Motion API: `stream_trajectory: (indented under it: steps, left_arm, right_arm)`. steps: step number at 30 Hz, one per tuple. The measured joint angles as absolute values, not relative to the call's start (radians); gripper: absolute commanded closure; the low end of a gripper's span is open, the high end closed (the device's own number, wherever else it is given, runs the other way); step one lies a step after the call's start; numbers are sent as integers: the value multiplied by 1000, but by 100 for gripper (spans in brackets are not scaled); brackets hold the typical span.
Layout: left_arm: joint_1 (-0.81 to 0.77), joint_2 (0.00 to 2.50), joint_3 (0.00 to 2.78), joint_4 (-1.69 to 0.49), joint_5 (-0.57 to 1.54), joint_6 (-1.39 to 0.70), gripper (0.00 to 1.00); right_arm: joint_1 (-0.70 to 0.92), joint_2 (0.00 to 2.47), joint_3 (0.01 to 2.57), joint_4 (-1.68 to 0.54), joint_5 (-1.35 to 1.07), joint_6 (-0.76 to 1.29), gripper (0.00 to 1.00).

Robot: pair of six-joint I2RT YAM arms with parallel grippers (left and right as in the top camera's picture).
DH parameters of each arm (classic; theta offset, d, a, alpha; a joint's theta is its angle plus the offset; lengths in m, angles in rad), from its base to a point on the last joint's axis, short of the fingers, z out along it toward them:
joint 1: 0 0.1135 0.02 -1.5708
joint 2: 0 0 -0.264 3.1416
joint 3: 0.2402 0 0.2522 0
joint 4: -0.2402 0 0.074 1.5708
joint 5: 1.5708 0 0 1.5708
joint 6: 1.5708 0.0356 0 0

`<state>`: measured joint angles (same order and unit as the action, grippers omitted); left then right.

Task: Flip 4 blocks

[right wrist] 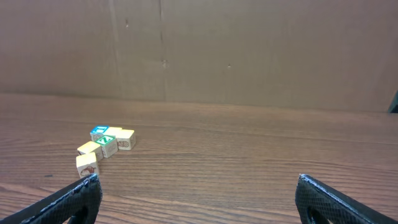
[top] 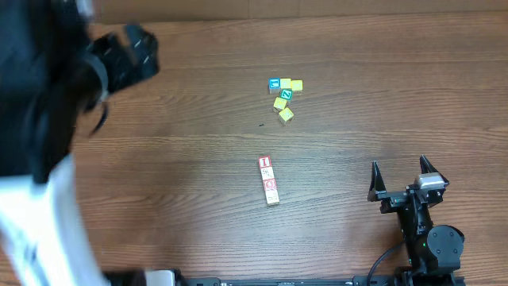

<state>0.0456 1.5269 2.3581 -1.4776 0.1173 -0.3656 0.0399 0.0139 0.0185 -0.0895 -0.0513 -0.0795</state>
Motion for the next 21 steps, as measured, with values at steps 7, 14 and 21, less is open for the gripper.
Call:
stream_trajectory:
  steps: [7, 14, 21]
  left_arm:
    - [46, 1319, 2340, -1520, 92, -365, 0]
    - [46, 1150, 2105, -1520, 84, -365, 0]
    - [46, 916, 1767, -1503, 81, -368, 0]
  right_arm:
    - [40, 14, 19, -89, -51, -80, 0]
    - [40, 14, 19, -89, -51, -80, 0]
    - [40, 14, 19, -89, -51, -80, 0]
